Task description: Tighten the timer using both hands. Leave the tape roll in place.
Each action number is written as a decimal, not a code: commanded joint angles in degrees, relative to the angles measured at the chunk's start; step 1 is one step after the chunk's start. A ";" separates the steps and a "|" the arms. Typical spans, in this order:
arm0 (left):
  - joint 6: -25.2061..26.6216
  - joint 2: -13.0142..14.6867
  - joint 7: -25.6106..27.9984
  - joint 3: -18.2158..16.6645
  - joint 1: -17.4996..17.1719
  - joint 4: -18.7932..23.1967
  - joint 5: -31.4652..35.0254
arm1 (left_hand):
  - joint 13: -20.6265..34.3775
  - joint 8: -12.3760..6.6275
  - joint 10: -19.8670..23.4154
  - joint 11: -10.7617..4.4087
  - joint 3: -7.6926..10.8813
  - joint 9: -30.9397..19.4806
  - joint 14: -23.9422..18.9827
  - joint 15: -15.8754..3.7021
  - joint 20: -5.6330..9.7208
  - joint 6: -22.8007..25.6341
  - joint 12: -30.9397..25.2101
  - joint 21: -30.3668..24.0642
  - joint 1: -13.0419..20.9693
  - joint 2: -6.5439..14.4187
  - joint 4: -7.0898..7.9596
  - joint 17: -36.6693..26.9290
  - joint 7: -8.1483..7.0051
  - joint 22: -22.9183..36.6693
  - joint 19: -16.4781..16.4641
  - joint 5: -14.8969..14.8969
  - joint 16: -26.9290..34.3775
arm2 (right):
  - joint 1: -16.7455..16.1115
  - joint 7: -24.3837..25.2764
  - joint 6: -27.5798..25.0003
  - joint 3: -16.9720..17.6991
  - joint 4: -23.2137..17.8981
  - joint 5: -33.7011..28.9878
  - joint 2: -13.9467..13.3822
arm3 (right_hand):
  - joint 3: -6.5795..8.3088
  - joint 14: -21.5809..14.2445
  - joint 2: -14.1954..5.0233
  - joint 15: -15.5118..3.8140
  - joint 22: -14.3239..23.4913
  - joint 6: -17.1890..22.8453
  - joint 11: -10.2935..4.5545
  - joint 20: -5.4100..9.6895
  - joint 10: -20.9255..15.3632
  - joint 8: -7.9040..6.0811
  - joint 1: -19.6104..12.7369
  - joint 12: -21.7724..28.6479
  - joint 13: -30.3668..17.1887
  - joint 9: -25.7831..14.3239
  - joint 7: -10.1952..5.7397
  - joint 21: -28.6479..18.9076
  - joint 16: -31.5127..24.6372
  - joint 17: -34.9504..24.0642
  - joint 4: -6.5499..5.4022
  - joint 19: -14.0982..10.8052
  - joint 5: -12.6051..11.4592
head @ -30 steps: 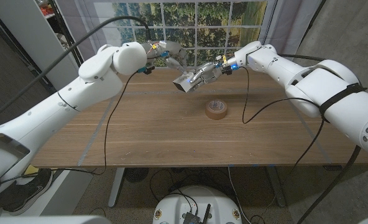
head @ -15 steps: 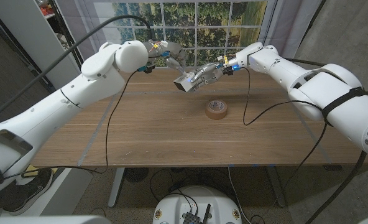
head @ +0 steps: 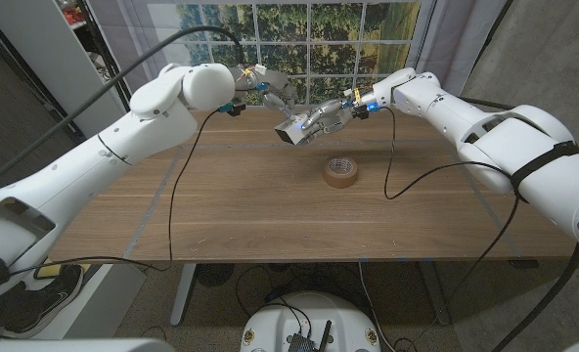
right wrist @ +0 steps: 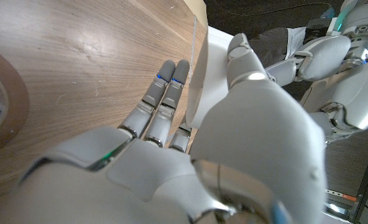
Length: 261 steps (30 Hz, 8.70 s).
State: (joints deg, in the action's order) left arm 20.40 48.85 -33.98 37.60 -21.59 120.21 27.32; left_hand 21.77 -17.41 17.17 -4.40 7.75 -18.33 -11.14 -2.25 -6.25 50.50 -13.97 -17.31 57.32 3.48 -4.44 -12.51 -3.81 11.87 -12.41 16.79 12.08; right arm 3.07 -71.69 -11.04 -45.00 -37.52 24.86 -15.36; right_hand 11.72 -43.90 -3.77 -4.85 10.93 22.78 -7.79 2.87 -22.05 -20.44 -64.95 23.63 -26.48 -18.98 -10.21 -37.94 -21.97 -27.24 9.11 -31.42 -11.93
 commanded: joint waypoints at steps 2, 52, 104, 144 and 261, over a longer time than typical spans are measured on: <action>-2.19 -1.07 -2.76 1.58 2.68 -3.17 -2.02 | -0.05 0.39 -0.10 -0.05 0.17 0.17 0.29 -0.80 -0.02 0.21 0.16 -0.14 0.72 0.41 -0.26 -0.16 -0.55 0.13 0.04 0.47 -0.06 | 0.92 -0.93 1.22 -0.10 3.16 0.30 0.97 | 1.88 -0.27 -4.46 -8.07 0.04 7.03 2.56 1.17 -7.59 -0.34 4.02 4.34 -5.85 -0.32 -0.99 -0.49 0.30 -0.30 -1.38 0.28 -0.47; -7.38 -1.50 -15.24 4.19 10.30 -8.66 -7.56 | -1.73 3.98 -4.23 1.12 1.44 1.01 3.14 0.27 -0.59 -3.87 1.14 -0.34 5.72 4.46 -1.56 -0.08 -0.60 0.50 0.94 -0.52 -0.48 | -0.28 -1.88 2.53 0.90 2.06 -0.27 0.06 | 3.39 0.54 -4.65 -8.57 -0.05 8.71 2.21 3.68 -8.94 -0.04 1.08 4.06 -6.54 -0.55 -0.79 -1.11 0.75 -1.34 0.19 1.72 -0.76; -8.46 -3.10 -16.18 6.05 12.03 -9.21 -8.42 | -2.47 3.72 -3.25 0.51 -0.27 1.09 1.97 -0.14 -0.36 -2.10 0.19 -1.05 2.91 4.29 0.23 -0.05 0.43 0.70 0.45 -2.13 0.13 | -2.87 -1.53 0.27 0.89 -3.87 2.08 -3.24 | 3.49 0.73 -4.78 -8.47 -0.16 9.95 2.69 3.61 -9.24 0.63 0.97 3.13 -7.23 -0.69 -0.34 -2.14 1.29 -1.44 -0.58 2.38 -0.56; -13.52 -2.54 -12.18 4.41 9.43 -9.76 -10.39 | -2.77 0.64 1.10 -4.05 1.33 -1.02 -1.19 -3.14 1.57 4.40 -1.70 -2.32 8.24 5.44 -2.37 0.15 -4.76 0.93 -0.69 -1.63 0.78 | -0.50 -5.95 6.15 -0.07 4.22 1.70 -0.44 | 3.82 0.42 -4.66 -8.67 -0.30 11.54 1.88 5.60 -10.74 0.70 0.51 2.73 -7.48 -1.19 0.22 -2.71 1.31 -1.91 -0.28 3.06 -0.60; -23.91 -0.28 -0.01 -1.89 4.33 -15.23 -10.55 | -0.17 4.17 -0.50 -1.91 -3.15 -3.59 -0.33 -2.45 2.18 -5.27 -1.80 -7.12 5.51 3.09 1.14 -1.46 -3.93 1.87 0.46 -2.48 0.57 | -0.83 -4.45 -5.72 12.32 17.63 6.77 6.94 | 4.80 1.31 -5.09 -8.55 -0.45 13.60 1.60 6.92 -11.69 2.21 0.37 -0.59 -9.72 -2.45 0.45 -4.25 2.38 -3.23 -1.26 5.54 -0.59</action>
State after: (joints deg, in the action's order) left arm -3.44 48.82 -33.42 35.15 -17.89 105.88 15.57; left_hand 21.42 -13.30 16.95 -6.22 4.59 -21.67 -11.74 -2.26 -3.96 45.40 -15.88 -24.20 62.44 6.63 -3.18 -13.82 -7.89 13.56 -12.18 14.24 12.75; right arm 2.76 -76.16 -15.49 -33.91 -19.97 31.19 -8.89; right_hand 13.49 -41.89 -3.49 -4.19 10.39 30.64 -3.14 2.46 -26.60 -17.62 -64.67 22.73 -26.37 -19.55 -6.47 -41.83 -19.71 -30.41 10.89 -25.48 -12.37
